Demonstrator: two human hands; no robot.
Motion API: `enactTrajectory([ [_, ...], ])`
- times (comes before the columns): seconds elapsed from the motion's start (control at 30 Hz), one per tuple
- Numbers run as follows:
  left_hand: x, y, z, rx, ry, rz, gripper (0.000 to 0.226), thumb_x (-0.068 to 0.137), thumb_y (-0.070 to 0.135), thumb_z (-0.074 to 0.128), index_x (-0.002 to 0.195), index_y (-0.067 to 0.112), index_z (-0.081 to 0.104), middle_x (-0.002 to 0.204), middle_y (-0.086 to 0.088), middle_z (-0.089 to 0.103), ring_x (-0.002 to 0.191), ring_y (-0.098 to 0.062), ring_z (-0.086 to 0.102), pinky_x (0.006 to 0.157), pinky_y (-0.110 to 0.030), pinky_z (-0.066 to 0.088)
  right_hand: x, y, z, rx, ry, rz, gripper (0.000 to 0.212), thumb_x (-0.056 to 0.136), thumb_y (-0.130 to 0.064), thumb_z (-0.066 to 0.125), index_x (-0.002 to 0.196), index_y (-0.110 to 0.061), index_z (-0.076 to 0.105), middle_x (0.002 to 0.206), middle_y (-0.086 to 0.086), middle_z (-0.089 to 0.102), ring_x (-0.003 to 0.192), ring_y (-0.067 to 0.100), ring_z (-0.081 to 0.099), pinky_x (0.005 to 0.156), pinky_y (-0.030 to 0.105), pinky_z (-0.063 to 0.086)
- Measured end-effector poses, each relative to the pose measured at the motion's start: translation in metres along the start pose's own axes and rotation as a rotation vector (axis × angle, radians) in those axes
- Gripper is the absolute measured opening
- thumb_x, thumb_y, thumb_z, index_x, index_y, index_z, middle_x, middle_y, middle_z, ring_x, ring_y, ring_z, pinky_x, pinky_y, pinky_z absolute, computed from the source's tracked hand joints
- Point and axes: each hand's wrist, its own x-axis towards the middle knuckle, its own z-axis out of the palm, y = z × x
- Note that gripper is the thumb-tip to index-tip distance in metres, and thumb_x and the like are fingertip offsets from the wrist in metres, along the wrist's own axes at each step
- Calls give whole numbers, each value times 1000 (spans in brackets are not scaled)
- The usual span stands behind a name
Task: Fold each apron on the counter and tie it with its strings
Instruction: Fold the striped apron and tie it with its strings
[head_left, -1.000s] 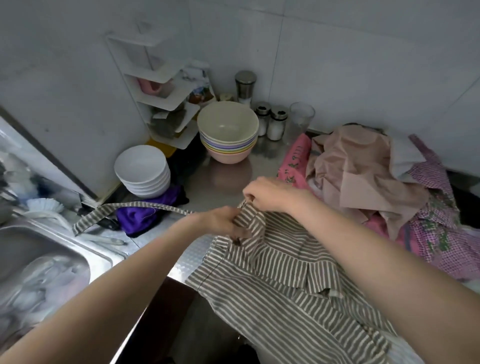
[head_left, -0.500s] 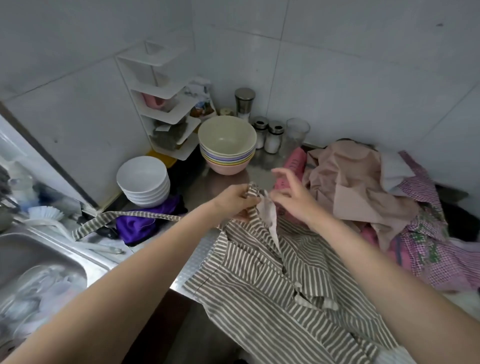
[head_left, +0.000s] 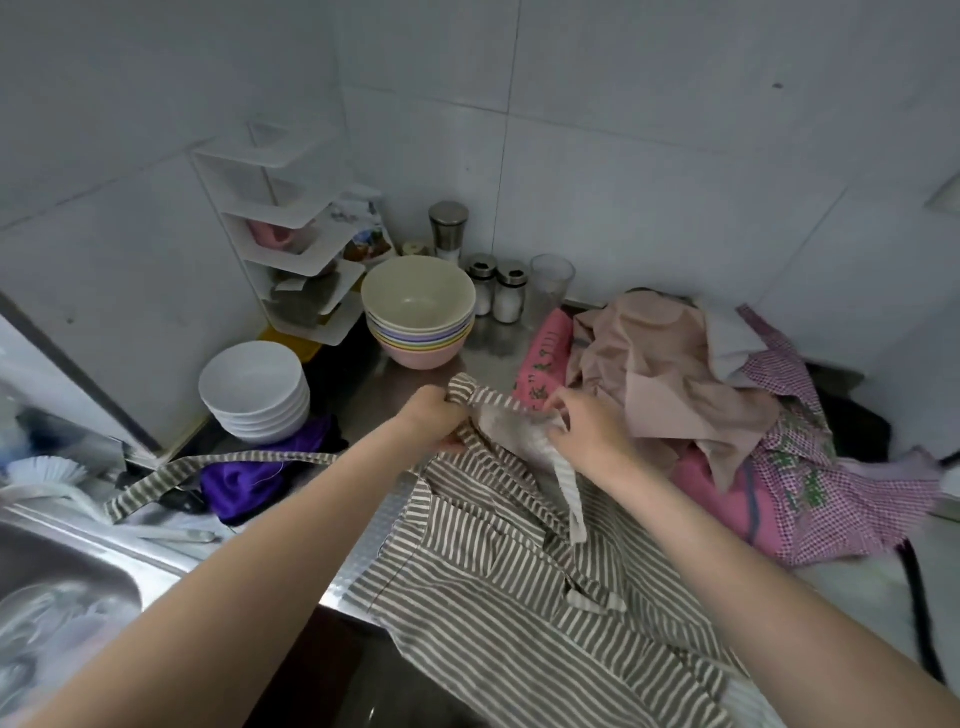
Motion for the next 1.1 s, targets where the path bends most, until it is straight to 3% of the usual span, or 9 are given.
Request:
enactTrajectory([
  [0.13, -8, 2, 9, -379, -136, -74, 25, 97, 11, 41, 76, 12, 55, 63, -6, 57, 62, -18, 58, 80, -36, 47, -10, -17, 13, 149, -251, -31, 40, 86, -19, 62, 123, -14, 48, 113, 2, 54, 110, 20, 52, 83, 25, 38],
  [0.2, -14, 6, 11, -424, -139, -76, 26, 99, 14, 39, 77, 10, 53, 53, -3, 54, 47, -13, 58, 68, -31, 51, -12, -22, 18, 96, -300, -13, 55, 86, -21, 63, 135, -10, 40, 131, 6, 48, 123, 22, 45, 94, 26, 36],
  [0.27, -16, 10, 13, -472, -143, -87, 28, 101, 16, 36, 78, 8, 50, 52, -4, 49, 40, -10, 53, 54, -28, 53, -13, -20, 21, 77, -283, 42, 55, 87, -22, 62, 135, -9, 41, 135, 8, 48, 124, 23, 45, 98, 29, 37],
  [0.4, -17, 13, 13, -594, -181, -86, 18, 101, 19, 35, 91, 10, 47, 57, -7, 46, 42, -12, 44, 54, -31, 57, -11, -6, 11, -4, -64, 129, 30, 90, -17, 57, 120, -11, 57, 120, 9, 61, 110, 27, 57, 92, 34, 47],
  [0.67, -8, 2, 4, -224, -148, -16, 25, 98, 13, 41, 81, 6, 58, 58, -5, 42, 28, -6, 31, 37, -19, 35, 6, 23, -23, -88, 197, 112, 17, 88, -9, 56, 103, -6, 63, 102, 14, 65, 96, 30, 60, 74, 31, 44],
  [0.77, -5, 0, 3, -255, -74, -32, 7, 96, 18, 46, 93, 14, 48, 58, -3, 42, 28, -5, 28, 38, -19, 27, 4, 23, -21, -133, 142, 54, 21, 88, -5, 54, 108, -7, 59, 110, 12, 61, 99, 28, 59, 78, 36, 49],
  [0.9, -8, 13, 12, -398, -177, -49, 24, 98, 24, 45, 79, 12, 53, 58, -2, 40, 37, -8, 28, 34, -17, 29, -23, 2, -9, -158, 344, -264, 21, 86, -4, 54, 107, -3, 55, 110, 14, 52, 87, 25, 57, 71, 31, 50],
  [1.0, -8, 18, 20, -396, -198, -33, 24, 97, 24, 46, 76, 13, 53, 57, -1, 41, 36, -8, 29, 35, -17, 30, -50, -12, 18, -164, 152, -483, 29, 92, -21, 46, 115, -5, 55, 110, 9, 55, 83, 19, 62, 65, 26, 56],
  [1.1, -3, 16, 21, -445, -153, -40, 28, 97, 20, 43, 71, 13, 50, 54, -1, 37, 33, -7, 26, 33, -15, 28, -48, -3, 29, -175, 50, -156, 45, 95, -36, 49, 128, -7, 40, 116, 8, 57, 91, 19, 64, 72, 27, 55],
])
